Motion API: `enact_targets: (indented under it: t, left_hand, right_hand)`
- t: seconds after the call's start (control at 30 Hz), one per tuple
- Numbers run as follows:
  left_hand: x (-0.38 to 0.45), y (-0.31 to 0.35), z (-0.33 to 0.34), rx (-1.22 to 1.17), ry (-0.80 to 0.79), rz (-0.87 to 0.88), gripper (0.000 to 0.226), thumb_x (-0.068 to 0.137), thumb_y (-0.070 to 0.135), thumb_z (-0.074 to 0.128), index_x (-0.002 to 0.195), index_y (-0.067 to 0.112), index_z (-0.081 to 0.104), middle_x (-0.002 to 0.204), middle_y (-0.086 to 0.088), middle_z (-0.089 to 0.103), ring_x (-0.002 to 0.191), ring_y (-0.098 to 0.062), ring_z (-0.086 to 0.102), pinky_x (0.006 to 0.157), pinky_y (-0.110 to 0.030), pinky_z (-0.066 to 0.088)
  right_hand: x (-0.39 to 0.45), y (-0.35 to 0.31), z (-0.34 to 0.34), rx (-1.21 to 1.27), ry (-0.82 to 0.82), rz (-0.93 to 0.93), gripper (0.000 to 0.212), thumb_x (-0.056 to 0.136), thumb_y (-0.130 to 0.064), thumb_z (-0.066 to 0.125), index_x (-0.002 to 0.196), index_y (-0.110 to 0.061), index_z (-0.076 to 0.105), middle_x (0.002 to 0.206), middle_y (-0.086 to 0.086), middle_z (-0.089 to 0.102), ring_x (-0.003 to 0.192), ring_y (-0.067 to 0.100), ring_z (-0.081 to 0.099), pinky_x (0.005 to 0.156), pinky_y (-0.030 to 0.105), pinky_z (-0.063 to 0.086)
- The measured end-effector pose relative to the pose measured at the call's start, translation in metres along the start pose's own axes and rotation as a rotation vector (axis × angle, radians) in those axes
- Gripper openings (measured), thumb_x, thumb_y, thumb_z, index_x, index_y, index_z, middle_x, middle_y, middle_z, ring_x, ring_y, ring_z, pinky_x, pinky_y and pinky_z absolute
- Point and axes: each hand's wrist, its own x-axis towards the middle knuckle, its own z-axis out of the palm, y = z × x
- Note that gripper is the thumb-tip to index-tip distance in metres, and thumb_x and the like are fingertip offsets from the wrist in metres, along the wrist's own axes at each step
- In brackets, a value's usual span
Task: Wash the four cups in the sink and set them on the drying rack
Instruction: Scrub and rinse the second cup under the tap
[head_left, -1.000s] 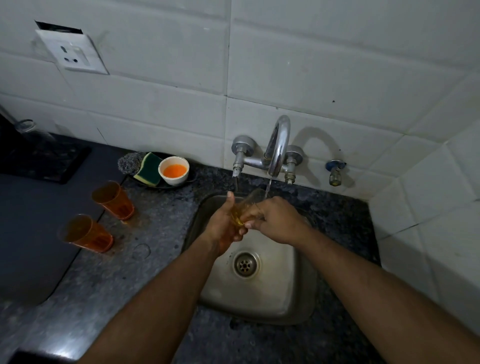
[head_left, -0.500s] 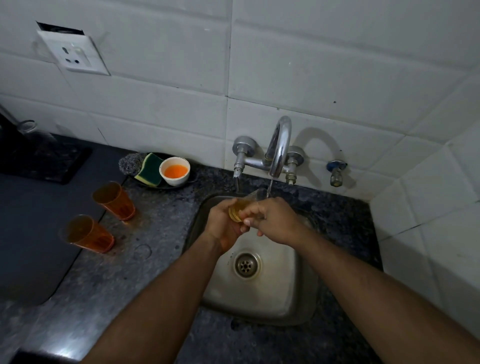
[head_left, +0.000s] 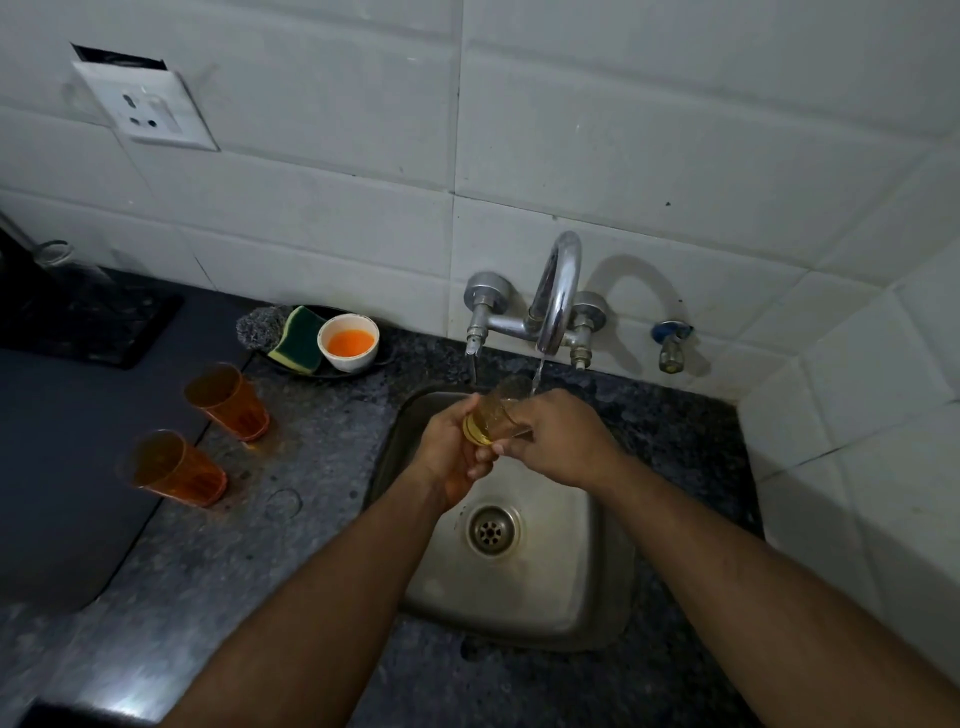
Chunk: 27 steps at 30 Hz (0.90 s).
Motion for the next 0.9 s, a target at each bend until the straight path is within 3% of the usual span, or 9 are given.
enact_targets:
  t: [0.17, 0.27, 0.4, 0.5, 0.6, 0.67, 0.73, 0.8, 0.9]
  left_hand:
    - [0.004, -0.005, -0.002, -0.017, 0.102, -0.141, 0.045, 0.105, 0.034, 0.032, 0.099, 0.004, 0.066, 0.069, -0.016, 0.058, 0.037, -0.012, 0.036, 0.031, -0.017, 0.02]
    - [0.005, -0.012, -0.006, -0.032, 0.09, -0.228, 0.049, 0.104, 0.035, 0.029, 0.093, 0.005, 0.066, 0.068, -0.016, 0.058, 0.037, -0.011, 0.034, 0.03, -0.018, 0.02]
    - [0.002, -0.017, 0.006, -0.022, 0.015, -0.282, 0.046, 0.103, 0.036, 0.031, 0.084, 0.011, 0.065, 0.069, -0.006, 0.051, 0.038, -0.011, 0.033, 0.033, -0.019, 0.019]
    - [-0.003, -0.014, 0.016, 0.104, -0.029, -0.295, 0.054, 0.106, 0.041, 0.031, 0.096, 0.009, 0.073, 0.077, -0.01, 0.066, 0.049, -0.017, 0.049, 0.041, -0.023, 0.032]
    - [-0.001, -0.009, 0.012, 0.312, -0.04, -0.294, 0.069, 0.106, 0.061, 0.031, 0.118, 0.008, 0.074, 0.104, -0.018, 0.076, 0.091, -0.033, 0.071, 0.077, -0.04, 0.057]
    - [0.003, -0.006, 0.009, 0.381, -0.031, -0.216, 0.069, 0.106, 0.063, 0.033, 0.124, 0.009, 0.072, 0.103, -0.013, 0.077, 0.101, -0.031, 0.068, 0.093, -0.046, 0.05]
    - [0.006, -0.001, 0.011, 0.32, -0.04, -0.132, 0.06, 0.109, 0.055, 0.035, 0.12, 0.01, 0.074, 0.1, -0.009, 0.078, 0.097, -0.027, 0.068, 0.092, -0.043, 0.049]
    - [0.006, 0.005, 0.013, 0.229, -0.084, -0.073, 0.057, 0.112, 0.047, 0.036, 0.123, 0.005, 0.072, 0.112, -0.015, 0.078, 0.103, -0.03, 0.072, 0.092, -0.043, 0.052]
    - [0.005, 0.008, 0.017, 0.191, -0.135, -0.032, 0.056, 0.113, 0.041, 0.036, 0.127, -0.001, 0.07, 0.12, -0.022, 0.075, 0.113, -0.035, 0.072, 0.097, -0.046, 0.054]
  right_hand:
    - [-0.02, -0.001, 0.007, 0.372, 0.343, 0.104, 0.024, 0.076, -0.02, 0.094, 0.097, -0.021, 0.083, 0.099, -0.012, 0.078, 0.091, -0.002, 0.071, 0.079, 0.02, 0.058]
    - [-0.035, -0.004, 0.018, 0.55, 0.457, 0.222, 0.042, 0.069, -0.013, 0.097, 0.104, -0.021, 0.077, 0.104, -0.012, 0.075, 0.098, 0.0, 0.07, 0.075, 0.019, 0.06]
    - [-0.035, -0.009, 0.033, 0.676, 0.273, 0.35, 0.08, 0.064, -0.018, 0.1, 0.133, -0.03, 0.062, 0.12, -0.015, 0.069, 0.108, -0.004, 0.065, 0.081, 0.017, 0.057]
    - [-0.032, -0.008, 0.039, 0.731, 0.252, 0.398, 0.073, 0.067, -0.012, 0.098, 0.13, -0.025, 0.063, 0.116, -0.01, 0.072, 0.102, -0.001, 0.07, 0.079, 0.017, 0.058]
    - [-0.032, 0.005, 0.033, 0.613, 0.227, 0.439, 0.062, 0.063, -0.016, 0.099, 0.115, -0.027, 0.068, 0.104, -0.011, 0.074, 0.096, 0.006, 0.07, 0.078, 0.024, 0.056]
    - [-0.029, 0.009, 0.027, 0.582, 0.253, 0.488, 0.06, 0.06, -0.018, 0.099, 0.111, -0.028, 0.069, 0.101, -0.011, 0.073, 0.093, 0.007, 0.069, 0.072, 0.021, 0.051]
    - [-0.024, 0.007, 0.024, 0.582, 0.251, 0.475, 0.059, 0.061, -0.016, 0.097, 0.11, -0.033, 0.068, 0.1, -0.012, 0.073, 0.091, 0.005, 0.07, 0.072, 0.023, 0.054]
    - [-0.022, 0.002, 0.021, 0.585, 0.148, 0.421, 0.06, 0.061, -0.013, 0.097, 0.109, -0.035, 0.069, 0.099, -0.013, 0.075, 0.09, 0.002, 0.071, 0.076, 0.024, 0.058]
    - [-0.023, 0.002, 0.019, 0.575, 0.106, 0.414, 0.058, 0.061, -0.012, 0.098, 0.108, -0.032, 0.071, 0.096, -0.014, 0.075, 0.083, -0.006, 0.068, 0.065, 0.008, 0.05]
